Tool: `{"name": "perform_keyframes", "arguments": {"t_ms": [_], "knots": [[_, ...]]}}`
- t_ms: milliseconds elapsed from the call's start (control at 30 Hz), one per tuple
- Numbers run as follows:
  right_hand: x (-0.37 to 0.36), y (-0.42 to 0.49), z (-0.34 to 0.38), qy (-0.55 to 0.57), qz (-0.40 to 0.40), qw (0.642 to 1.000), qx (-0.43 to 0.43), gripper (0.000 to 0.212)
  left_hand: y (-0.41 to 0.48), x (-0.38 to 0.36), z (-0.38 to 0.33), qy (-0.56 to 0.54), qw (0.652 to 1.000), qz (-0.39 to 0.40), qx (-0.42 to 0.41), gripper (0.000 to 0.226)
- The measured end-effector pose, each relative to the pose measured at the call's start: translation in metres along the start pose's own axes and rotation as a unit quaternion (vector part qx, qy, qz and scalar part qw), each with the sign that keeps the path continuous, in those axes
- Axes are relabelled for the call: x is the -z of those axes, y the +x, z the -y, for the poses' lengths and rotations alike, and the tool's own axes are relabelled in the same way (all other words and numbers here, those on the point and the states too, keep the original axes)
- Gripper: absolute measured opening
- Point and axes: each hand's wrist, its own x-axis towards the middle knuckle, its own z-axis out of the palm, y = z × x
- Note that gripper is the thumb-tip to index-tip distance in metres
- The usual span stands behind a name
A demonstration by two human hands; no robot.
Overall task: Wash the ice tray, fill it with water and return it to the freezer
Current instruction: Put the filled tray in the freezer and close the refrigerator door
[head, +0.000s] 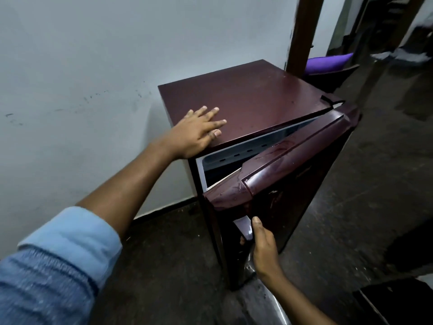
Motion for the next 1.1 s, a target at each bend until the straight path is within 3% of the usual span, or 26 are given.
{"name": "perform_keyframes", "arguments": {"t_ms": [133,233,367,533,833,967,1100], "knots": [[-0.008,0.01,-0.01,0.009,-0.022,1.0,0.008,0.051,0.039,-0.006,0.025,0.066,0.995,0.065,-0.03,0.056],[-0.01,0.016,-0.014,0.005,-0.031,0.999,0.022,0.058,0.058,-0.011,0.032,0.109,0.989,0.089,-0.041,0.06],[-0.014,0.016,-0.018,0.009,-0.055,0.998,0.028,0.057,0.066,-0.022,0.04,0.072,0.99,0.117,-0.031,0.058],[-0.021,0.014,-0.012,0.003,-0.085,0.996,0.036,0.053,0.07,-0.027,0.045,0.037,0.992,0.115,-0.019,0.058],[-0.037,0.029,-0.023,-0.024,-0.096,0.992,0.073,0.079,0.072,-0.033,0.047,0.026,0.994,0.099,-0.027,0.06],[-0.052,0.044,-0.019,-0.012,-0.088,0.993,0.082,0.067,0.071,-0.034,0.045,0.021,0.995,0.091,-0.027,0.06],[-0.076,0.07,-0.02,-0.003,-0.083,0.991,0.104,0.069,0.073,-0.033,0.049,0.018,0.996,0.084,-0.03,0.06]]}}
